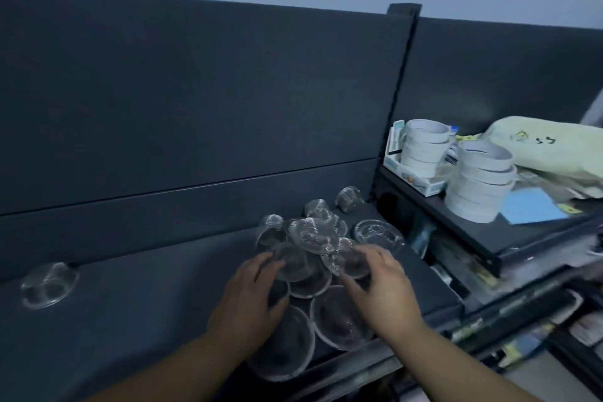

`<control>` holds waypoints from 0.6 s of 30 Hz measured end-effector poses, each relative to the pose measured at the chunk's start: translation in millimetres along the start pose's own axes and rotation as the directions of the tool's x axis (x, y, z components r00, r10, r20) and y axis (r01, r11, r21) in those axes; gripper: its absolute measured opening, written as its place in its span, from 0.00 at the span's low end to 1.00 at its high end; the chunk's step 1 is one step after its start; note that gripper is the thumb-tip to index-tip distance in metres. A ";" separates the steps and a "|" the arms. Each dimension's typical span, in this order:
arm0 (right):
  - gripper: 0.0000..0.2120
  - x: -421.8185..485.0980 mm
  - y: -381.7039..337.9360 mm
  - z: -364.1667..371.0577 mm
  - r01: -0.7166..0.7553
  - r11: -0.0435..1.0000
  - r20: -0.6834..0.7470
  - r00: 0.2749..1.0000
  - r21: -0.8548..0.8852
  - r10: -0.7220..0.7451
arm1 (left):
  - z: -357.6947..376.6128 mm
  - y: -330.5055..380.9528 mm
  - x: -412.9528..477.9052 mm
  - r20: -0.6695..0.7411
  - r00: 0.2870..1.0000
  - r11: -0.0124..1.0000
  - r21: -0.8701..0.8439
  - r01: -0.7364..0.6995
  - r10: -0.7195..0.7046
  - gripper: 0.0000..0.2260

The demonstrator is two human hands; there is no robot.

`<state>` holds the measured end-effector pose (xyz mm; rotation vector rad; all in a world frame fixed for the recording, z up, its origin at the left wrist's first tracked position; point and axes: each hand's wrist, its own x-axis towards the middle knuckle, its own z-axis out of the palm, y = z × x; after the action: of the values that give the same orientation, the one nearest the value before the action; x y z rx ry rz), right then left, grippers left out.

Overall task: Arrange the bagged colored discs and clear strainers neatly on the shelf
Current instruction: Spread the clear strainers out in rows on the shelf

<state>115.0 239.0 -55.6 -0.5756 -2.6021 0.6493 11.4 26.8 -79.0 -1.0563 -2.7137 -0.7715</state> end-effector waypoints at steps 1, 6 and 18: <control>0.22 -1.0 16.0 -7.2 -0.021 1.000 0.007 1.000 -0.008 0.021 | 8.5 10.4 1.5 0.015 1.000 1.000 -0.009 -0.001 0.001 0.26; 0.24 1.8 70.9 -25.2 -0.073 0.997 0.042 0.996 -0.014 0.073 | 35.1 44.1 12.9 0.010 1.000 1.000 -0.004 0.009 -0.009 0.24; 0.35 45.1 73.8 -6.5 0.020 0.991 0.354 0.935 -0.131 0.028 | 41.4 30.2 35.6 0.066 0.985 0.987 0.030 0.159 -0.161 0.36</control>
<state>101.7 322.3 -75.9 -0.5456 -3.0028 0.6342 7.4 87.7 -91.6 -0.8835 -2.8860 -0.7356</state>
